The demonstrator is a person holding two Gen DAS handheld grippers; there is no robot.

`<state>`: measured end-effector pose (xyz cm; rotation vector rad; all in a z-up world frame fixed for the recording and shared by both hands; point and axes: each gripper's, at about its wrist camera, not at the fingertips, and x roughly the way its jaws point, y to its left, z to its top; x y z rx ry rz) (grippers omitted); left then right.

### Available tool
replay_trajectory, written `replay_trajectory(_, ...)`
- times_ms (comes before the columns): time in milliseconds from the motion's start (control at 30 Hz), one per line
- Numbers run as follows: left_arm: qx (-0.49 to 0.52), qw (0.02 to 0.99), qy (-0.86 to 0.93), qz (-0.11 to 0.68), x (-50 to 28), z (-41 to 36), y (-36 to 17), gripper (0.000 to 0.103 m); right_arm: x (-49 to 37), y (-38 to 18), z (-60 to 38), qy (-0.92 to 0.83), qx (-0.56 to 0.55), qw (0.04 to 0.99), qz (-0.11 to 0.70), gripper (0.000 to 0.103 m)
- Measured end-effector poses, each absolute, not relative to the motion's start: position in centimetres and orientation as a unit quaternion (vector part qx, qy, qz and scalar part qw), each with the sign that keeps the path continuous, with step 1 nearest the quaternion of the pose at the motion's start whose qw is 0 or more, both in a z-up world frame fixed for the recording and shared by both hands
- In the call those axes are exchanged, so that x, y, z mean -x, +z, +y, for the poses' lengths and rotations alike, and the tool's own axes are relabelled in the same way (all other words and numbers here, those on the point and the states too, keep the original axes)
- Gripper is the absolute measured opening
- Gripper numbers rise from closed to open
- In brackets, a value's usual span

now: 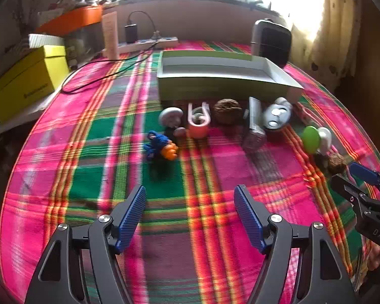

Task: Organize objects
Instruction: 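Move the right gripper to the walnut while the left gripper approaches the blue knitted toy, then close the right gripper on the walnut while the left gripper grasps the blue knitted toy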

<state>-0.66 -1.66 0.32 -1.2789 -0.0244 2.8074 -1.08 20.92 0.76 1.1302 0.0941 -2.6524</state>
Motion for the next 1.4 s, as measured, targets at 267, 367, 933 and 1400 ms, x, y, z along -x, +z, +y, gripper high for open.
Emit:
replay_trajectory(267,0.417,0.011,0.909,-0.025,1.8,-3.3,0.3,0.072,2.0,0.7,20.6,-0.909,-0.393,0.132,0.042,0.054)
replay_trajectory(367,0.418,0.005,0.908,-0.026,2.2,-3.5,0.3,0.072,2.4,0.8,20.5,-0.909,-0.395,0.129,0.039,0.045)
replay_trajectory(933,0.413,0.005,0.909,-0.051,4.0,-4.9,0.3,0.072,2.6,0.8,19.3,-0.906,-0.393,0.151,0.041,0.031)
replay_trajectory(1400,0.416,-0.011,0.907,-0.058,5.4,-5.4,0.5,0.051,3.0,0.7,18.9,-0.904,-0.395,0.156,0.043,0.031)
